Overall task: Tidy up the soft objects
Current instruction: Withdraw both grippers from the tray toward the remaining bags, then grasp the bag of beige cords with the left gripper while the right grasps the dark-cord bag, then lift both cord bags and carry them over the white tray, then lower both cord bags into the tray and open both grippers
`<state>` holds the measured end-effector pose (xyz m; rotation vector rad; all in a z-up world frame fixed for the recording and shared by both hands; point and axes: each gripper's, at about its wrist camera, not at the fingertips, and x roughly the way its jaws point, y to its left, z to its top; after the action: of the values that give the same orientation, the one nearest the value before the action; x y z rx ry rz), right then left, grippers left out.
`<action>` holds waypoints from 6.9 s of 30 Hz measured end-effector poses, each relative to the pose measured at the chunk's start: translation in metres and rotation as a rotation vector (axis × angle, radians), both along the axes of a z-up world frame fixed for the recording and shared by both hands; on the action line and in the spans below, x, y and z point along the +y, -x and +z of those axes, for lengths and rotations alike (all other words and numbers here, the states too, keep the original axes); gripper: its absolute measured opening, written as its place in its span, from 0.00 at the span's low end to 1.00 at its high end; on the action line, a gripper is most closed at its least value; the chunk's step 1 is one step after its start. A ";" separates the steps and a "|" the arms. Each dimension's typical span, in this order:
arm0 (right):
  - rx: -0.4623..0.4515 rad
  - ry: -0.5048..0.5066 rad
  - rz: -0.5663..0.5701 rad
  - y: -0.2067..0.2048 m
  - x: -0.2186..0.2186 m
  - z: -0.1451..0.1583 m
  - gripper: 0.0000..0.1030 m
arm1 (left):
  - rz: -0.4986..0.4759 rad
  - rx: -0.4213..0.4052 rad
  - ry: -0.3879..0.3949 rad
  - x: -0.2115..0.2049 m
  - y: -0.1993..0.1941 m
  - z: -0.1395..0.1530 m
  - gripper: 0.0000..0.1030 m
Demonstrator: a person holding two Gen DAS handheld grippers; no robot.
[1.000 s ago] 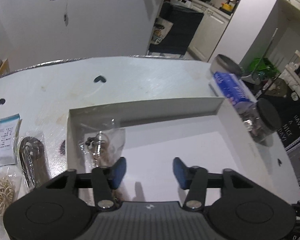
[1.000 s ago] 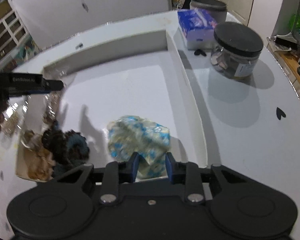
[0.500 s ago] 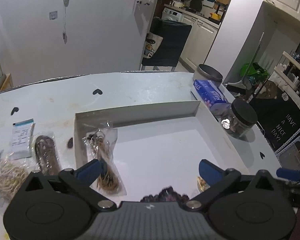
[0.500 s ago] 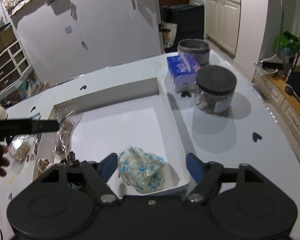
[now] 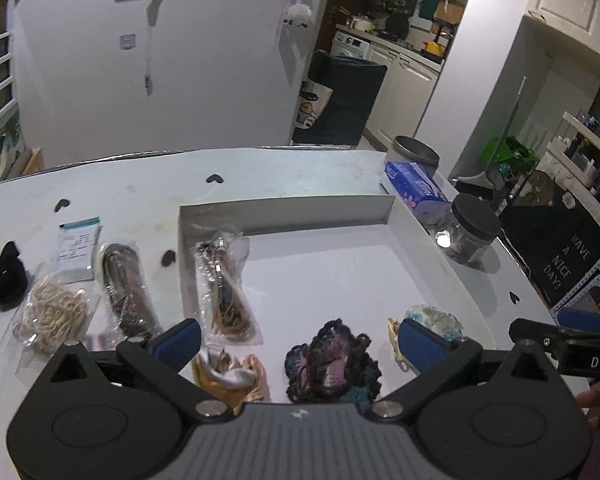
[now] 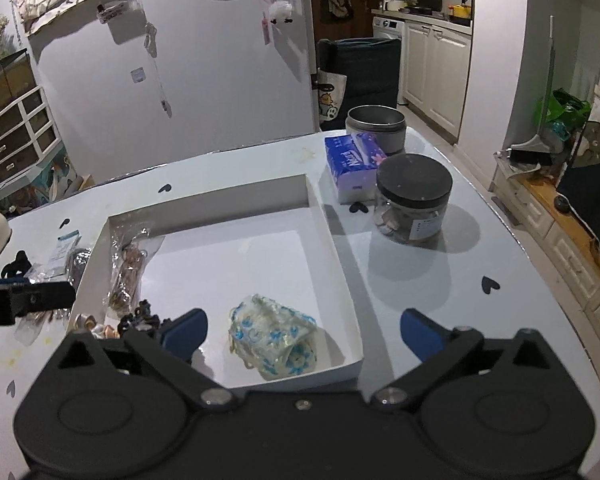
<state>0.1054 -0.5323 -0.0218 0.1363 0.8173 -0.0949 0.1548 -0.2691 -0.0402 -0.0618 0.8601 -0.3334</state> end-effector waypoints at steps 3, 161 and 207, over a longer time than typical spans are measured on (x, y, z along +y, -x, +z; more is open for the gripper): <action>-0.003 0.019 0.014 0.003 0.006 0.001 1.00 | 0.019 -0.004 0.006 0.010 0.006 0.002 1.00; 0.050 -0.106 0.312 -0.043 0.305 -0.009 0.12 | 0.169 -0.019 0.100 0.251 0.018 -0.001 0.49; 0.037 -0.058 0.177 -0.122 -0.015 -0.022 0.13 | 0.165 0.152 0.209 -0.037 -0.113 -0.065 0.50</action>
<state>0.2276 -0.5471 -0.0440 0.1167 0.8662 0.0934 0.2675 -0.3057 -0.1051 -0.3546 0.9618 -0.2644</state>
